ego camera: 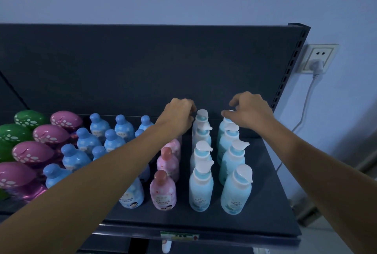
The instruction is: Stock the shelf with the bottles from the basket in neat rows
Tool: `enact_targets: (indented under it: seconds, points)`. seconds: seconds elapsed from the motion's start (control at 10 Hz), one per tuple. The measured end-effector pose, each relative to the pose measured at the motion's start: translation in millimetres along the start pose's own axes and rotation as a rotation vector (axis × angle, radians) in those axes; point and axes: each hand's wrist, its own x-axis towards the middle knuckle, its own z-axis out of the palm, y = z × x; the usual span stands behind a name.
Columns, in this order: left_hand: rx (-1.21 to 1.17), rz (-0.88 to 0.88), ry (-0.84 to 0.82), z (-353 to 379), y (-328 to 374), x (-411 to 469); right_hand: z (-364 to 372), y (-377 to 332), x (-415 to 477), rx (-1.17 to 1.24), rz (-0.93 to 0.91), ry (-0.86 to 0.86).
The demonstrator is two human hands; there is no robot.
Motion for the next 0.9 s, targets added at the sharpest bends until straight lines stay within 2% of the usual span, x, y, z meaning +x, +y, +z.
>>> enact_targets:
  seconds: [0.2,0.5,0.7,0.9]
  points:
    - [-0.123,0.062,-0.077,11.3,-3.4,13.4,17.0,2.7,19.2,0.016,0.037,-0.090]
    - [-0.135,0.062,-0.037,20.3,-5.8,16.6,27.0,10.3,25.7,0.069,0.026,-0.073]
    - [-0.106,0.051,-0.091,17.4,-5.9,12.2,29.0,7.6,23.1,0.001,0.005,-0.091]
    - [-0.075,0.044,-0.030,6.2,-17.3,-2.1,30.0,-7.9,7.2,-0.130,-0.058,-0.004]
